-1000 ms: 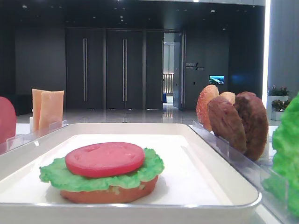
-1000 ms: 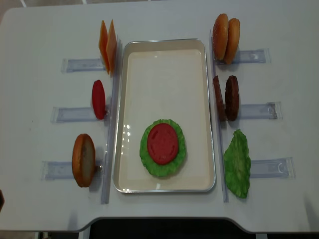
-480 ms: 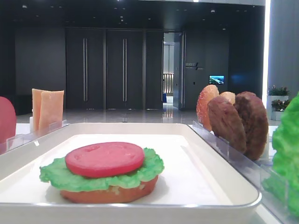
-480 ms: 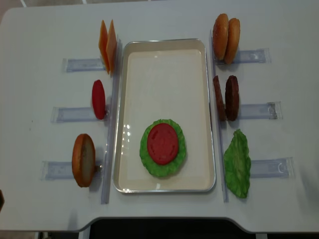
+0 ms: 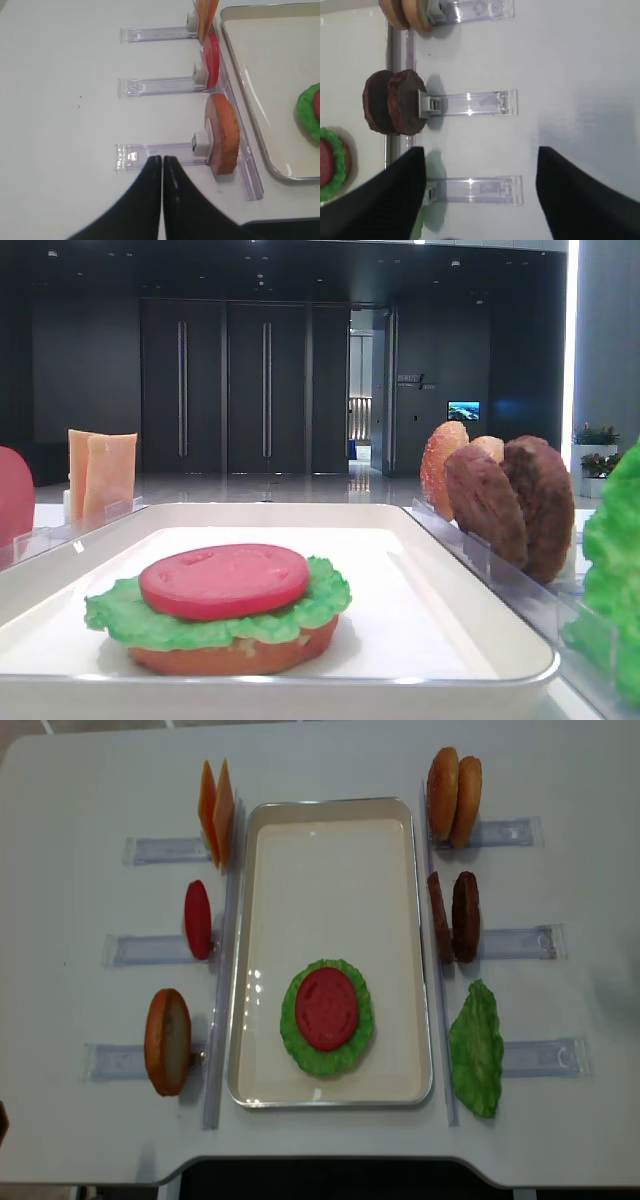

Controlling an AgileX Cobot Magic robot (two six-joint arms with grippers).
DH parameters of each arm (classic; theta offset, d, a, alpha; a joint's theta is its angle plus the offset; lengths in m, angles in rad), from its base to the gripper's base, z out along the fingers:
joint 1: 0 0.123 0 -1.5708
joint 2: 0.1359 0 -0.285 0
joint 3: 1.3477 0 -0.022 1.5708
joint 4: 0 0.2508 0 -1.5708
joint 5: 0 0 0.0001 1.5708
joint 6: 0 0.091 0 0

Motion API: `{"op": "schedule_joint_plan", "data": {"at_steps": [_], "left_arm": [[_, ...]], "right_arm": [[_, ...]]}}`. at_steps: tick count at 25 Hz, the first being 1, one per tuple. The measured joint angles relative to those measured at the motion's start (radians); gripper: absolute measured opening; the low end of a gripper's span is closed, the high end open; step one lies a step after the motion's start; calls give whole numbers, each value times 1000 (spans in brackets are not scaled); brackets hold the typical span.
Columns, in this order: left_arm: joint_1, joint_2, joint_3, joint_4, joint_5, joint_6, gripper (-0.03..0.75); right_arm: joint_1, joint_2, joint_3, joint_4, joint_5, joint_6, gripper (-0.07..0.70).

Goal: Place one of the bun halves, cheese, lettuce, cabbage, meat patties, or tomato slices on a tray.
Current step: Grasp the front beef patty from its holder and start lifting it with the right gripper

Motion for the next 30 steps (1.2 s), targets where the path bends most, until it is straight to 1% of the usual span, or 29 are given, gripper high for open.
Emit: {"op": "schedule_joint_plan", "data": {"at_steps": [4, 7, 10, 13, 18, 21, 30], "left_arm": [[0, 0, 0, 0, 0, 0, -1], [0, 0, 0, 0, 0, 0, -1], [0, 0, 0, 0, 0, 0, -1], [0, 0, 0, 0, 0, 0, -1], [0, 0, 0, 0, 0, -1, -1], [0, 0, 0, 0, 0, -1, -1], [0, 0, 0, 0, 0, -4, -1]], "right_arm": [[1, 64, -69, -26, 1, 20, 444], [35, 98, -104, -111, 1, 95, 439], [123, 116, -114, -215, 1, 189, 430], [228, 140, -124, -267, 4, 276, 427], [378, 189, -153, -274, 5, 389, 426], [449, 223, -164, -277, 5, 442, 426], [601, 371, -229, -289, 5, 538, 426]]}}
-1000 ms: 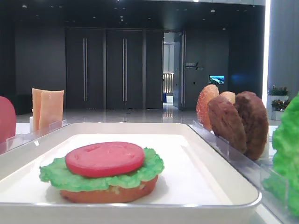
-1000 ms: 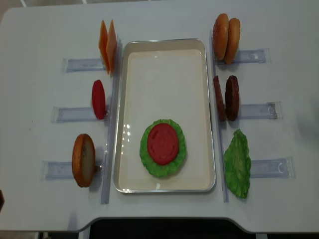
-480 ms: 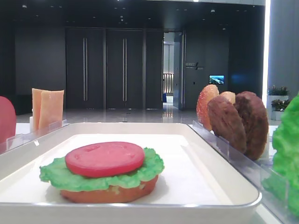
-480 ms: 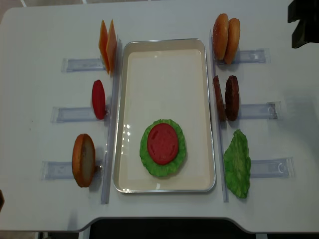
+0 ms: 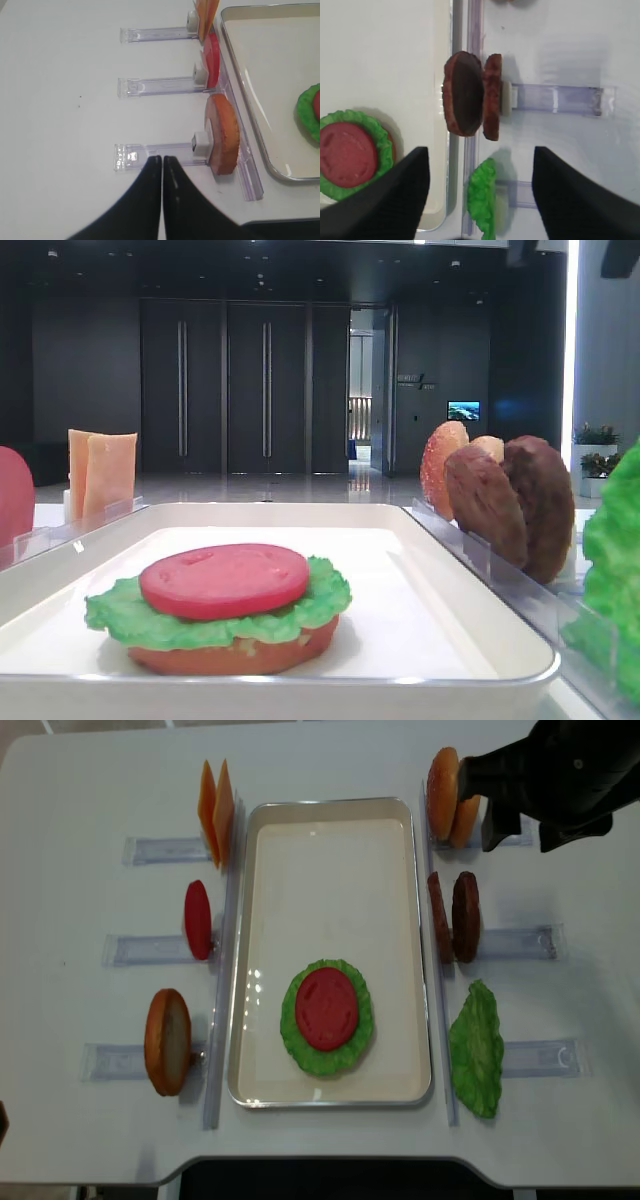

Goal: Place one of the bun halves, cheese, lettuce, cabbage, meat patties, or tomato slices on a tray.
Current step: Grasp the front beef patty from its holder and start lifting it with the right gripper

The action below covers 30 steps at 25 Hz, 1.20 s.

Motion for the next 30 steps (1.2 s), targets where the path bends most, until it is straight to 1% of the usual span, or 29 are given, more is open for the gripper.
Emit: {"op": "schedule_joint_plan", "data": {"at_steps": [3, 8, 11, 14, 16, 19, 25, 30], "left_arm": [[0, 0, 0, 0, 0, 0, -1], [0, 0, 0, 0, 0, 0, -1], [0, 0, 0, 0, 0, 0, -1], [0, 0, 0, 0, 0, 0, -1], [0, 0, 0, 0, 0, -1, -1], [0, 0, 0, 0, 0, -1, -1], [0, 0, 0, 0, 0, -3, -1], [0, 0, 0, 0, 0, -3, -1]], "right_arm": [[40, 45, -25, -17, -1, 44, 426], [70, 83, -34, -53, -1, 113, 426], [76, 85, -34, -54, -24, 137, 426], [77, 88, -36, -54, -52, 140, 426], [79, 99, -36, -54, -60, 141, 426], [101, 139, -37, -56, -70, 141, 426], [150, 206, -37, -56, -126, 140, 426], [155, 246, -37, -70, -137, 140, 426]]}}
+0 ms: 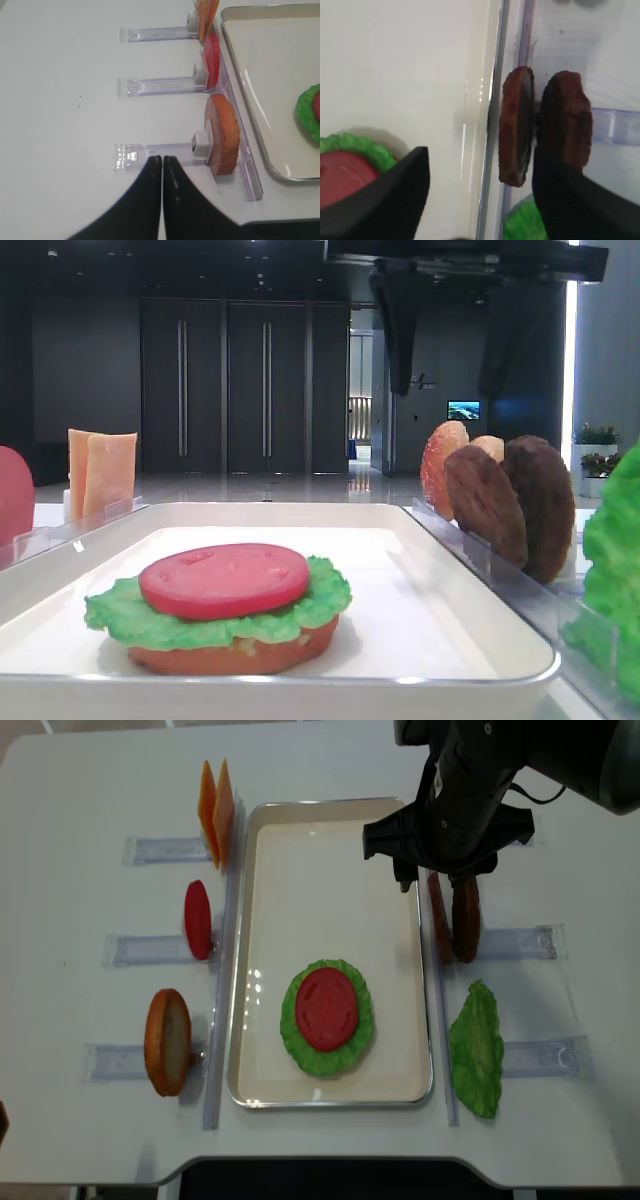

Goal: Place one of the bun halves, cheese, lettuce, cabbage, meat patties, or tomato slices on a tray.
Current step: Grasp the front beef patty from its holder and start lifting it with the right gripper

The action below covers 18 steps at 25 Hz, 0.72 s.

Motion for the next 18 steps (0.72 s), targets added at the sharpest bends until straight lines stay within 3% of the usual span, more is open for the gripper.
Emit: {"op": "schedule_joint_plan", "data": {"at_steps": [18], "left_arm": [[0, 0, 0, 0, 0, 0, -1]], "right_arm": [[0, 85, -4, -49, -3, -27, 426]]}}
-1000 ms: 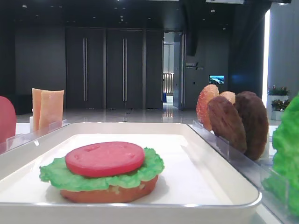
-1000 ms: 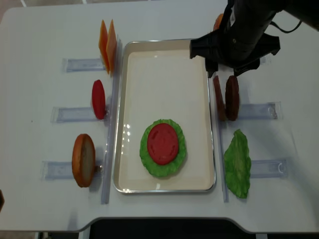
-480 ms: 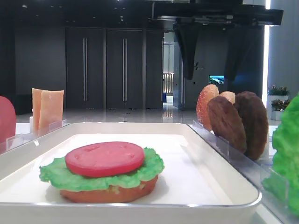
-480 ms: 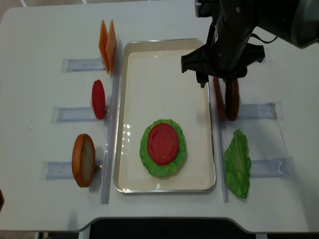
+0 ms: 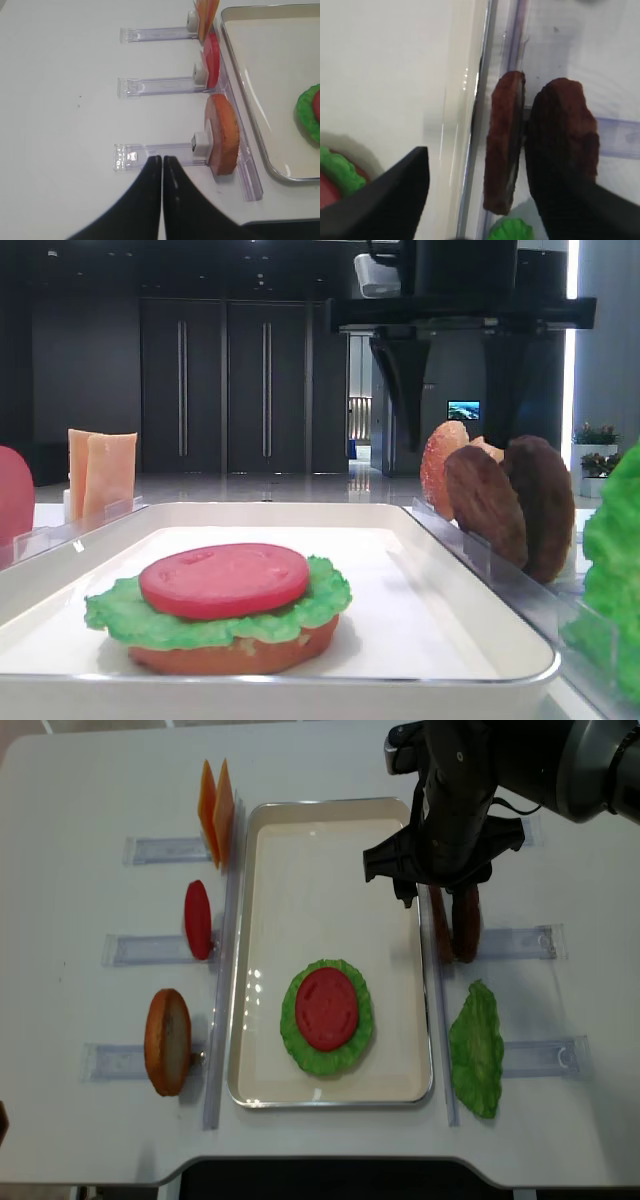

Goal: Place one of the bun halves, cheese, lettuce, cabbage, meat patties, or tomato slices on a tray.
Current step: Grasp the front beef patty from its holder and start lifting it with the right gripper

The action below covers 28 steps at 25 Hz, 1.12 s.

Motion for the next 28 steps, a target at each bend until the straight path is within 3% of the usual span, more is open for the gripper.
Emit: {"op": "schedule_joint_plan", "data": {"at_steps": [17, 28], "left_arm": [[0, 0, 0, 0, 0, 0, -1], [0, 0, 0, 0, 0, 0, -1]], "right_arm": [[0, 45, 0, -42, -19, -12, 423], [0, 45, 0, -63, 2, -12, 283]]}}
